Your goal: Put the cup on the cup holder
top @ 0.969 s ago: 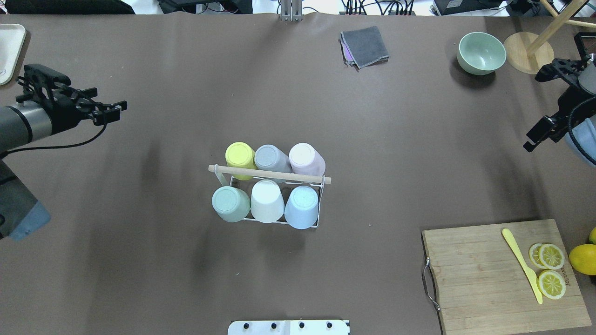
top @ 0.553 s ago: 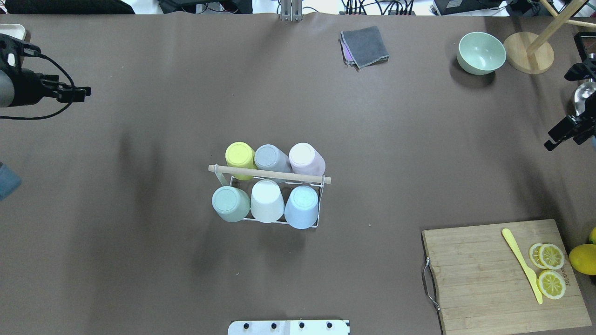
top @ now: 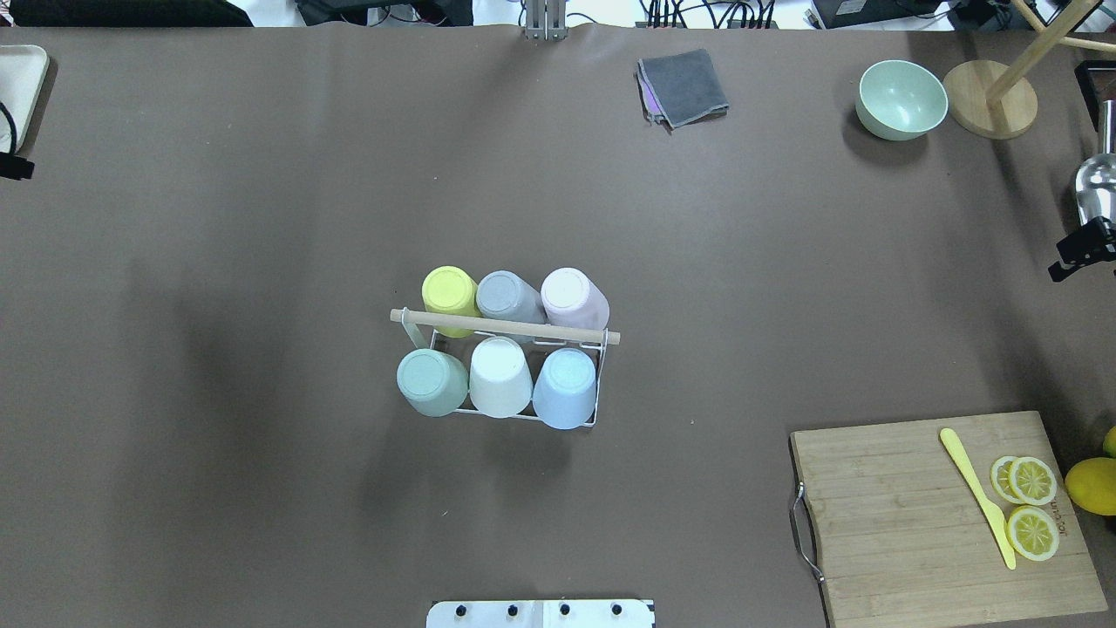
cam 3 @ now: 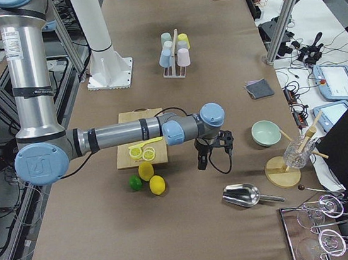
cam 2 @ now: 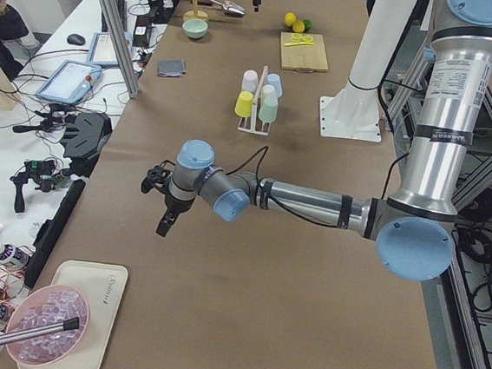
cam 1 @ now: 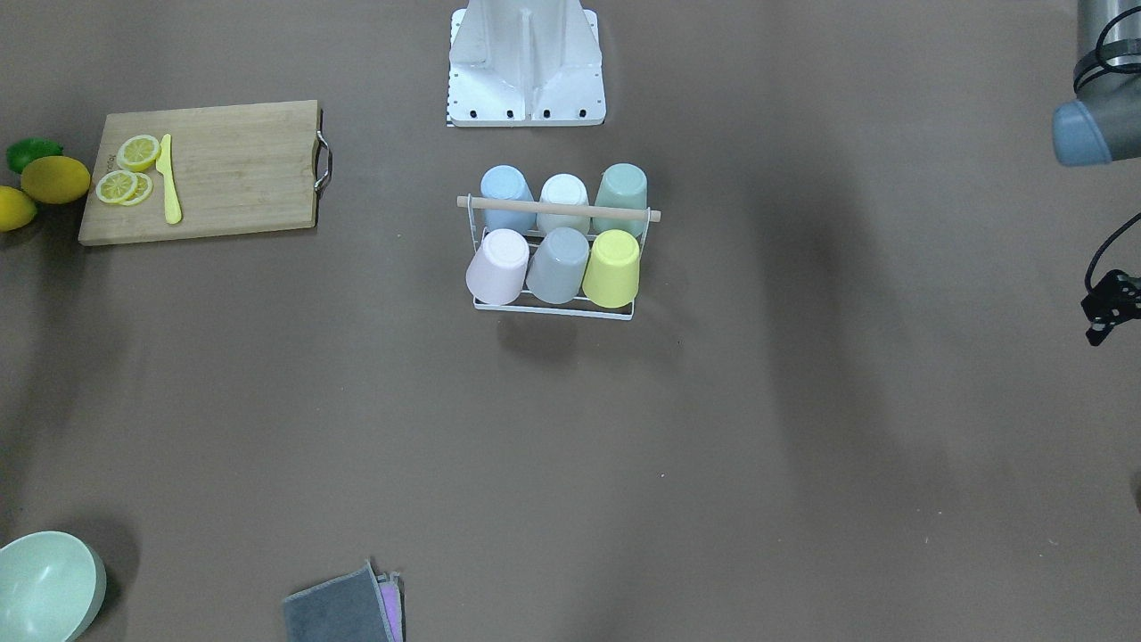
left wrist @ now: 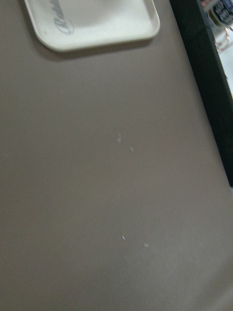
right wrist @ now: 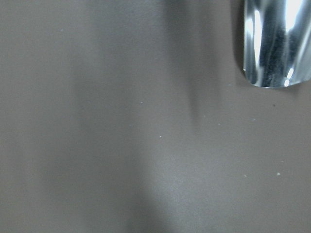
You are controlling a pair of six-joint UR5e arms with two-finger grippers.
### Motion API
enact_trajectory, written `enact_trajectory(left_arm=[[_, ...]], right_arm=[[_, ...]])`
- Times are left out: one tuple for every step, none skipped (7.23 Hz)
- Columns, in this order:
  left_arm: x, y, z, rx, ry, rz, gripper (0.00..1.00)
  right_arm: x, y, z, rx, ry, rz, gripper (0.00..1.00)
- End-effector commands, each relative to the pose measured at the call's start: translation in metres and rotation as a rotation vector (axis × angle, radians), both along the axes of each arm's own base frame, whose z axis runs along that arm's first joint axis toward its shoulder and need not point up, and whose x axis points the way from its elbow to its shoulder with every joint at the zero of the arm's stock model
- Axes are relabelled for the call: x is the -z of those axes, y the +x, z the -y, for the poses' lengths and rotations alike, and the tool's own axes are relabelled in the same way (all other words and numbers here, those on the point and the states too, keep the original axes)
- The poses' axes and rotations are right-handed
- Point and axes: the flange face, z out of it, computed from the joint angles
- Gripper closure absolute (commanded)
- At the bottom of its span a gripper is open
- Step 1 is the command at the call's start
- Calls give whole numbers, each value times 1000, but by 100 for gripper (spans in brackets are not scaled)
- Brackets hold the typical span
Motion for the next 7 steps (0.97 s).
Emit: enact_trajectory(left_arm=[[-23, -28, -48, -64, -249, 15, 3], [-25, -42, -73, -115, -358, 46, 3], [-24, -60, -85, -135, -367, 52, 3], [-29, -79, -98, -104, -378, 45, 3], [-38, -77, -106, -108, -390, 7, 3], [-49, -73, -111, -112, -372, -52, 3], [-68, -70, -112, -120, -384, -94, 3]], right_arm=[[0, 20, -9, -82, -21, -28, 2], [2, 27, -8, -97, -19, -24, 2], [-1, 34, -7, -110, -25, -23, 2], [-3, 40, -6, -121, -31, -23, 1], [-7, 54, -4, -144, -38, -24, 1], [-12, 66, -2, -167, -48, -25, 1], [-12, 69, 0, -175, -51, -18, 1]])
